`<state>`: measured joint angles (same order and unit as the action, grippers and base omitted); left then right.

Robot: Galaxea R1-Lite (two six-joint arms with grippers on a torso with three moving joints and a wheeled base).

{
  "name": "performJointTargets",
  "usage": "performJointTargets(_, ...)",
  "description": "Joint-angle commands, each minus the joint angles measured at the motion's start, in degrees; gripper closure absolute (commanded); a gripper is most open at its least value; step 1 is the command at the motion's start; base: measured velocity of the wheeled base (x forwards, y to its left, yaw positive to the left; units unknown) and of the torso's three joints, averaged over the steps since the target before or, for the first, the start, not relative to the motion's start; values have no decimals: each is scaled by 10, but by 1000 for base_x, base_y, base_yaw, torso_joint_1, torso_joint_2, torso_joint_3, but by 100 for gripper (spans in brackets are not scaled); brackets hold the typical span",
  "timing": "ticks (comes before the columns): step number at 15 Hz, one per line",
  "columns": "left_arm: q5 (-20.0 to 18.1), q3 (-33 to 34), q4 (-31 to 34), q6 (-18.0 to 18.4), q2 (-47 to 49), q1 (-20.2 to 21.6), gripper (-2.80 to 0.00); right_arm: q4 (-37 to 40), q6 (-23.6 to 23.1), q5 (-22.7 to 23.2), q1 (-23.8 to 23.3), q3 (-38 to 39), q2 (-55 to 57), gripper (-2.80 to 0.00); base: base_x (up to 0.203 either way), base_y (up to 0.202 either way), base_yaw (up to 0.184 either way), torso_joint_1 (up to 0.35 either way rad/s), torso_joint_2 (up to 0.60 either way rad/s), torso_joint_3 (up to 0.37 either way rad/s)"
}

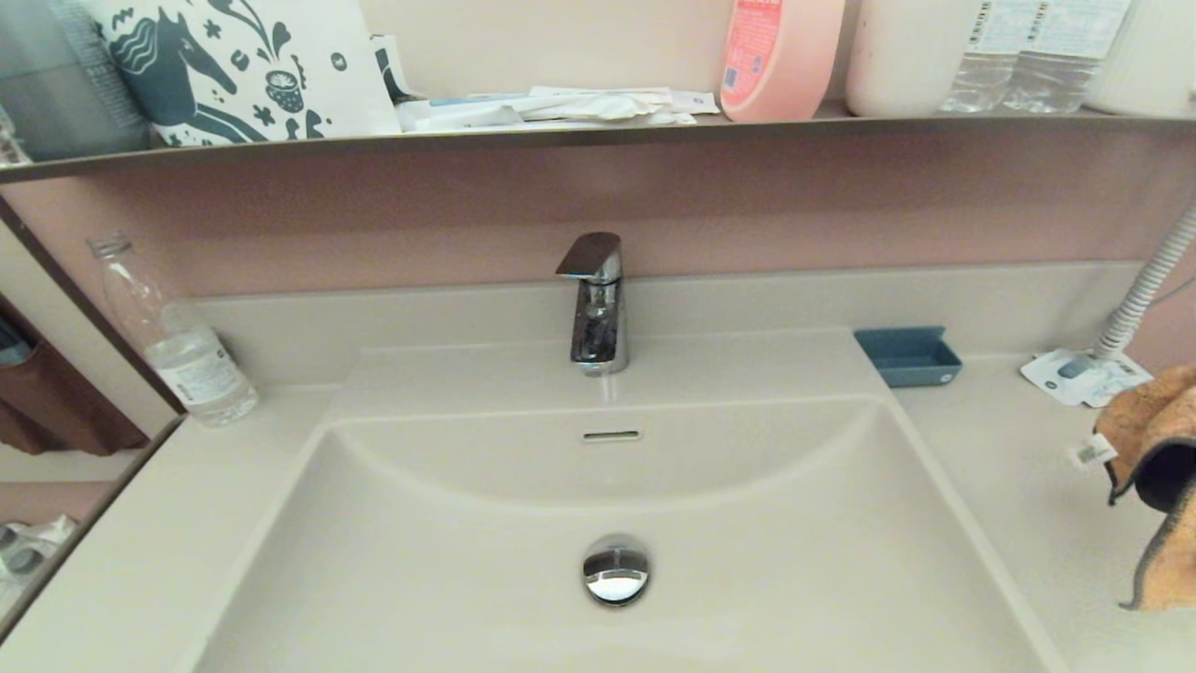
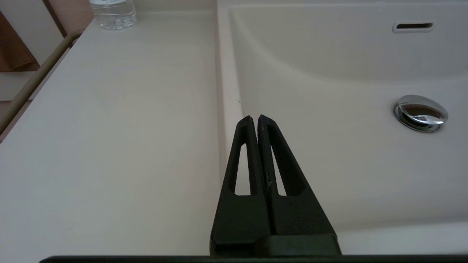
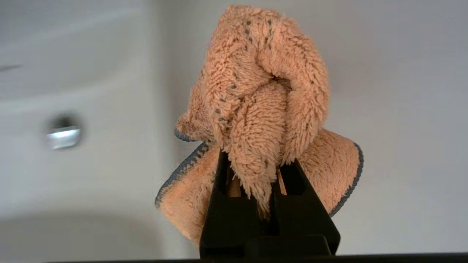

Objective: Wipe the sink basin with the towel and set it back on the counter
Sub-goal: Pick up the cloth, then wipe the sink

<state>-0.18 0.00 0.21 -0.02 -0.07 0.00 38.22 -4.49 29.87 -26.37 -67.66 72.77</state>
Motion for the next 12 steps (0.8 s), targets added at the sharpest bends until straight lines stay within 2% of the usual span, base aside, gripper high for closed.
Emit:
performJointTargets(1,0,0,0,0,1,1,0,18,52,-4,73,-34,-34,0,0,0,0,0,0,0)
performJointTargets(4,0,0,0,0,1,0,0,58,130,-68,270,-72,-40,0,0,0,0,0,0,0)
performJointTargets(7,0,0,0,0,1,0,0,73,230,-187,480,-107,0,0,0,0,0,0,0,0)
performJointTargets(9,1,0,0,0,1,0,0,77,284,-294,574,-120,73,0,0,0,0,0,0,0)
performJointTargets(11,0,0,0,0,1,1,0,79,325,-393,632,-126,154,0,0,0,0,0,0,0)
performJointTargets(12,0,0,0,-1,1,0,0,80,346,-423,653,-128,185,0,0,0,0,0,0,0)
